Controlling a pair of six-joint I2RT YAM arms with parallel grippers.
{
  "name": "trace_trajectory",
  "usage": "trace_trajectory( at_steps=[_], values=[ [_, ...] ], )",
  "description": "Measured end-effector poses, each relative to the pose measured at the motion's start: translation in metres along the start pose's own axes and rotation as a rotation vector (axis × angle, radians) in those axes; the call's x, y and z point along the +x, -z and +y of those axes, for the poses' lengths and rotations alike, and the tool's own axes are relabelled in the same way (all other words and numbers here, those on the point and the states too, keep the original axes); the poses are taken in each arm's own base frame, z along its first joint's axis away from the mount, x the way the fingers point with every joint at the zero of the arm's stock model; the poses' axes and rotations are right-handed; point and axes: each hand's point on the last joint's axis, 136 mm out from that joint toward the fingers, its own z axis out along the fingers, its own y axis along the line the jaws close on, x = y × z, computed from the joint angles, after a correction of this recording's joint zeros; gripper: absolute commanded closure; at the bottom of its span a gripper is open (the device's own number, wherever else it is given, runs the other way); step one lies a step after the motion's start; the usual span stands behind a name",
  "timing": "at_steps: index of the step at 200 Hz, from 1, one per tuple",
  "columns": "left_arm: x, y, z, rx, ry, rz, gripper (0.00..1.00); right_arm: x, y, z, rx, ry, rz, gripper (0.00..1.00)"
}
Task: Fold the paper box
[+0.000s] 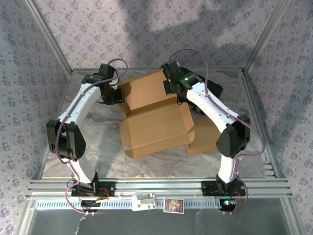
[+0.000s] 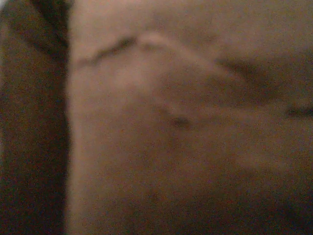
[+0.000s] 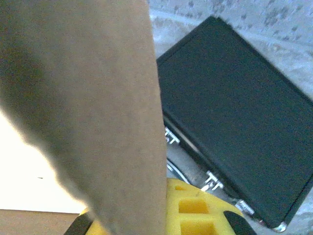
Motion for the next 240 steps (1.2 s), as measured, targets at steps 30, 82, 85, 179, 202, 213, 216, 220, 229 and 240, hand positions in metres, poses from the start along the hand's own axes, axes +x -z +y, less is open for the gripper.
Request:
trace_trajectory(
  at_steps=[30, 82, 85, 179, 202, 213, 216, 220, 229, 240],
  values=[
    [0.020, -0.033, 0.021, -0.037, 0.033, 0.030, 0.80, 0.025, -0.016, 0.012, -0.007, -0.025, 0.074, 1.00],
    [0.030, -0.065, 0.043, -0.025, 0.094, 0.013, 0.71, 0.055, -0.039, 0.028, -0.015, -0.056, 0.163, 1.00],
    [0.030, -0.065, 0.043, -0.019, 0.099, 0.009, 0.71, 0.056, -0.040, 0.029, -0.014, -0.059, 0.166, 1.00],
    [0.015, -0.075, 0.048, 0.057, 0.144, -0.087, 0.69, 0.067, -0.056, 0.031, -0.046, -0.111, 0.226, 1.00],
    [0.011, -0.075, 0.049, 0.063, 0.150, -0.106, 0.76, 0.071, -0.061, 0.034, -0.056, -0.110, 0.244, 1.00],
    [0.009, -0.076, 0.049, 0.066, 0.151, -0.112, 0.81, 0.073, -0.063, 0.035, -0.060, -0.110, 0.251, 1.00],
    [0.008, -0.076, 0.049, 0.065, 0.149, -0.114, 0.82, 0.073, -0.063, 0.035, -0.060, -0.110, 0.252, 1.00],
    [0.008, -0.077, 0.049, 0.066, 0.150, -0.116, 0.84, 0.073, -0.063, 0.035, -0.061, -0.110, 0.254, 1.00],
    [0.008, -0.079, 0.050, 0.061, 0.150, -0.114, 0.91, 0.074, -0.064, 0.035, -0.060, -0.109, 0.257, 1.00],
    [0.009, -0.083, 0.052, 0.047, 0.156, -0.108, 1.00, 0.075, -0.064, 0.035, -0.061, -0.110, 0.261, 1.00]
  ],
)
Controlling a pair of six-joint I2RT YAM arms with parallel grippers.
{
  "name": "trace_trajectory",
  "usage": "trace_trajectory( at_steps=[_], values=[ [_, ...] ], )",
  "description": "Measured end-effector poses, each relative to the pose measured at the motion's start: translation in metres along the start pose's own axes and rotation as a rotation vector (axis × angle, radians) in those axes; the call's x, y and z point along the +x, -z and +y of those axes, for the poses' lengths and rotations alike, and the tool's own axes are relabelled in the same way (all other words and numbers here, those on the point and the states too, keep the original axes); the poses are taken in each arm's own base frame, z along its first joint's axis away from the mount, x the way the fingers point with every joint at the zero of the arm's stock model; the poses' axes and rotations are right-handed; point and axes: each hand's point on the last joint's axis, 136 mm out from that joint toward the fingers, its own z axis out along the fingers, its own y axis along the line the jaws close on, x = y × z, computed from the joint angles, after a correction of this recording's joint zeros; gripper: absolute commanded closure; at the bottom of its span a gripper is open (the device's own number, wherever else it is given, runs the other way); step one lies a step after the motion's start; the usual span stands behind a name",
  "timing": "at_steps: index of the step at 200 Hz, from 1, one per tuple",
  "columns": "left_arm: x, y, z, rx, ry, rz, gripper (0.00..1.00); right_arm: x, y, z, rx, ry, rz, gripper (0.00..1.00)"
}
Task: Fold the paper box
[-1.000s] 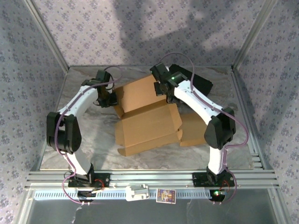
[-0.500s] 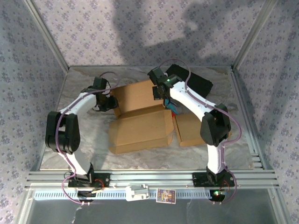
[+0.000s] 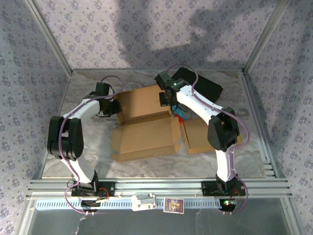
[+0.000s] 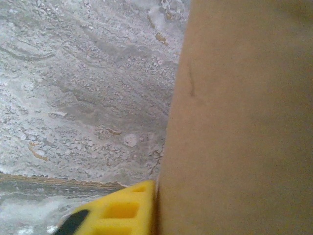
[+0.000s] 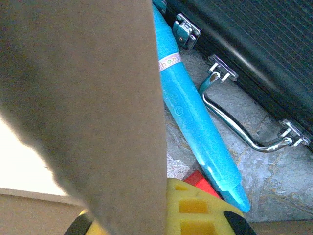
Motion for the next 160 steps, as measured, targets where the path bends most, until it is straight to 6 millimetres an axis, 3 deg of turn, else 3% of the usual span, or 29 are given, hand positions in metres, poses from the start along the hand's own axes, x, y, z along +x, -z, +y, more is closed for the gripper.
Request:
trace_trajectory(
  at_steps=[96, 106, 118, 134, 160],
  values=[
    [0.019, -0.001, 0.008, -0.167, 0.005, -0.030, 1.00, 0.008, -0.002, 0.003, 0.008, 0.001, 0.033, 1.00],
    [0.020, 0.000, 0.009, -0.168, 0.005, -0.031, 0.94, 0.009, -0.002, 0.004, 0.007, 0.001, 0.034, 1.00],
    [0.020, 0.001, 0.008, -0.165, 0.001, -0.034, 0.77, 0.009, -0.001, 0.004, 0.006, 0.002, 0.034, 1.00],
    [0.019, 0.002, 0.007, -0.159, 0.004, -0.037, 0.66, 0.010, -0.001, 0.005, 0.002, -0.002, 0.041, 1.00],
    [0.020, 0.004, 0.003, -0.141, 0.002, -0.024, 0.57, 0.010, -0.002, 0.004, 0.002, -0.014, 0.044, 1.00]
  ],
)
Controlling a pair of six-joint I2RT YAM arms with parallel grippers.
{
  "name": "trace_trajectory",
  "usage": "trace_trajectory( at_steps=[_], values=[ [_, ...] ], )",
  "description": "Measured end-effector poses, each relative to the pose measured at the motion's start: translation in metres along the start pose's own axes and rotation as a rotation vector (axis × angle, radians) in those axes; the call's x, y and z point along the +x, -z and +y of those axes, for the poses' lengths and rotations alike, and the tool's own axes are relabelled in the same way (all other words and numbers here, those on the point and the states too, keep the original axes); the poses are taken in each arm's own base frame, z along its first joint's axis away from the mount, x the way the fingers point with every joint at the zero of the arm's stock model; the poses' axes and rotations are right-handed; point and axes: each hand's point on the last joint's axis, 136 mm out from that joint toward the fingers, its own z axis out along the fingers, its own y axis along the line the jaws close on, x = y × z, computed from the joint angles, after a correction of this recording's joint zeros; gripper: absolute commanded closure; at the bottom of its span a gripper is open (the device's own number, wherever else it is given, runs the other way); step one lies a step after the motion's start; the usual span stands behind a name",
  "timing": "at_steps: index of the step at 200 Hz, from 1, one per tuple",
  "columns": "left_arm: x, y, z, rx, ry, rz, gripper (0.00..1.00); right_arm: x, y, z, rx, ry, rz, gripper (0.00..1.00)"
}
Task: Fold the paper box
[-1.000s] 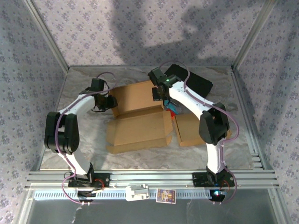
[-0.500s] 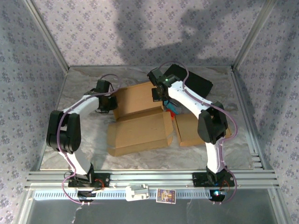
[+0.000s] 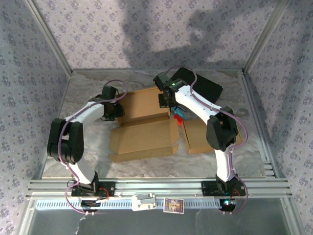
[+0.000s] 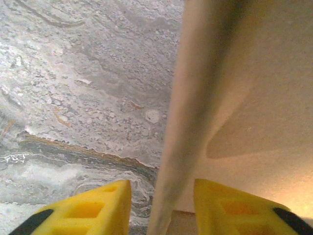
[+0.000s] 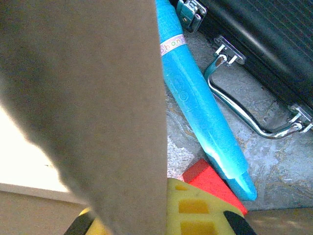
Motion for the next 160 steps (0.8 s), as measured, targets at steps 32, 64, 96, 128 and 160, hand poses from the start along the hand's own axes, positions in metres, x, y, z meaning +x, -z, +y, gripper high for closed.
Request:
trace_trajectory(
  at_steps=[32, 64, 96, 128, 160],
  values=[
    [-0.004, 0.018, -0.010, 0.052, 0.014, -0.005, 0.53, 0.001, -0.001, 0.002, -0.013, -0.020, 0.009, 1.00],
    [-0.009, 0.046, -0.014, 0.097, 0.056, -0.033, 0.52, 0.002, -0.002, 0.002, -0.030, -0.063, 0.026, 1.00],
    [-0.015, 0.084, -0.009, 0.120, 0.153, -0.086, 0.53, 0.002, 0.000, 0.006, -0.057, -0.147, 0.049, 1.00],
    [-0.019, 0.133, 0.003, 0.142, 0.305, -0.154, 0.57, 0.003, -0.002, 0.011, -0.078, -0.289, 0.075, 1.00],
    [-0.006, 0.172, 0.012, 0.121, 0.474, -0.148, 0.56, 0.007, -0.005, 0.018, -0.099, -0.421, 0.110, 1.00]
  ],
)
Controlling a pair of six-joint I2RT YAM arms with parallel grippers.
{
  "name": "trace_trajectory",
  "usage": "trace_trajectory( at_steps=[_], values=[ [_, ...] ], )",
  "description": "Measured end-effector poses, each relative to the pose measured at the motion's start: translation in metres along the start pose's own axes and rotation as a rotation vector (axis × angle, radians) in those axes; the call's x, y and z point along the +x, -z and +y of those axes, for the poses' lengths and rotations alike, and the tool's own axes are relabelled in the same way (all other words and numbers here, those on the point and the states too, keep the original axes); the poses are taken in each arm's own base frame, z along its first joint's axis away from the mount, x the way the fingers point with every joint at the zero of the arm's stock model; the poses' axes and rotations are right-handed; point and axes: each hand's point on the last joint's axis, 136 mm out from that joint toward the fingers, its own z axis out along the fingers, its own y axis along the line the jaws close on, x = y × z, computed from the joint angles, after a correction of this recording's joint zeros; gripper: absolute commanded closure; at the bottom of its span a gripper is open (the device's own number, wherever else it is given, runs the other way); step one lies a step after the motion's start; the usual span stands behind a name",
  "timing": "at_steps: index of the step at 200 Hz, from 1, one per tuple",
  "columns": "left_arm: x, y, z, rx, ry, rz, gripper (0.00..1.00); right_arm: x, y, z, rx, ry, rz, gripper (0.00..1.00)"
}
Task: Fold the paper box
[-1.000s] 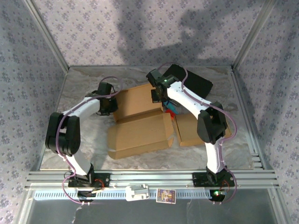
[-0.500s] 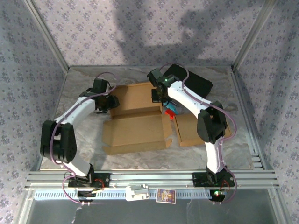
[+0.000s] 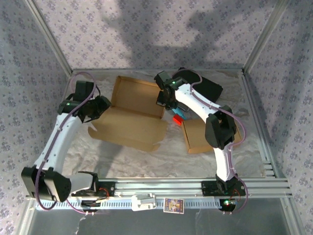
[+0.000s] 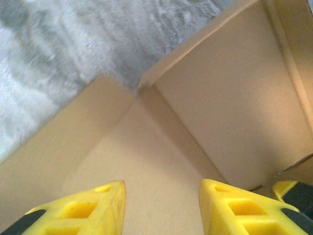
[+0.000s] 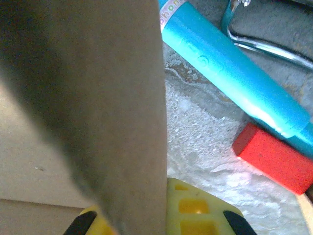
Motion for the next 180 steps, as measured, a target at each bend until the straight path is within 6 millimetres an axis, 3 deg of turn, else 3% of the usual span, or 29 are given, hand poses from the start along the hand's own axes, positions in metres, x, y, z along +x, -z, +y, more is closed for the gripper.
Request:
trace_trajectory(
  at_steps=[52, 73, 107, 128, 180],
  values=[
    [0.052, 0.054, 0.045, -0.033, 0.278, 0.026, 0.51, 0.002, -0.011, 0.013, -0.034, -0.126, 0.037, 1.00],
    [0.067, 0.052, 0.055, -0.031, 0.353, 0.053, 0.50, 0.004, -0.012, 0.013, -0.037, -0.155, 0.047, 1.00],
    [0.074, 0.032, 0.051, -0.075, 0.387, 0.096, 0.54, 0.007, -0.012, 0.016, -0.046, -0.185, 0.063, 1.00],
    [0.074, 0.021, 0.049, -0.091, 0.408, 0.102, 0.62, 0.008, -0.012, 0.017, -0.049, -0.194, 0.069, 1.00],
    [0.070, 0.017, 0.048, -0.079, 0.410, 0.079, 0.90, 0.010, -0.012, 0.018, -0.058, -0.203, 0.083, 1.00]
  ],
)
